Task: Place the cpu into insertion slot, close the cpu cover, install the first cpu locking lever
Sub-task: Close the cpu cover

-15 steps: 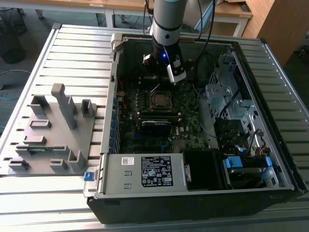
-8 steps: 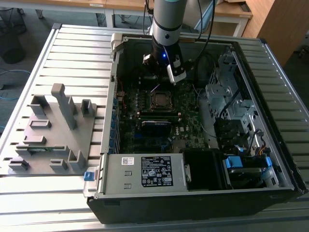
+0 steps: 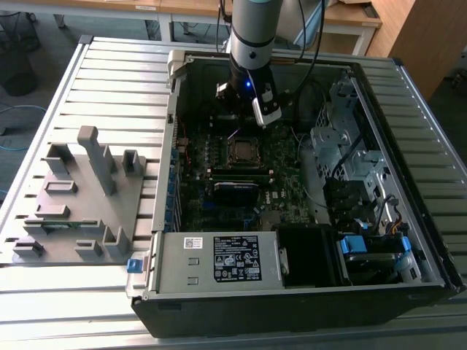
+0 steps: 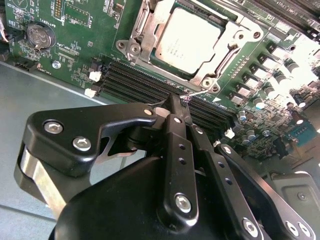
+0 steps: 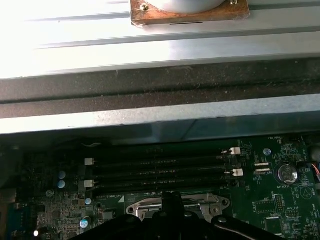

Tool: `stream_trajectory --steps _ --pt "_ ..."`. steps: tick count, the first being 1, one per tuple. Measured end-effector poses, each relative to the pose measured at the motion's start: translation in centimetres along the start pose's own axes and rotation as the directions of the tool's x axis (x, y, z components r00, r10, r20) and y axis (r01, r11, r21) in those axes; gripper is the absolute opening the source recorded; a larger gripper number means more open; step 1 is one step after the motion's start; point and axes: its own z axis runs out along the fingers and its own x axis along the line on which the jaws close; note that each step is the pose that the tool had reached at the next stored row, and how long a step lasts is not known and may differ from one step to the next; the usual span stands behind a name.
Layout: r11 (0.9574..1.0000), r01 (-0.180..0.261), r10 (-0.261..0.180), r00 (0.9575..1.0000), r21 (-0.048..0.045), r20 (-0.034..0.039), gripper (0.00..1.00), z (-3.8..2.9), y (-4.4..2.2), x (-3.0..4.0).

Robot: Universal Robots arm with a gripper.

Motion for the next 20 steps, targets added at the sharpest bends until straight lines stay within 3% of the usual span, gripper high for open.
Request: stream_trajectory --steps 20 --pt "1.0000 -0.002 0.002 1.0000 0.0000 0.0007 0.10 0.84 0.42 -0.43"
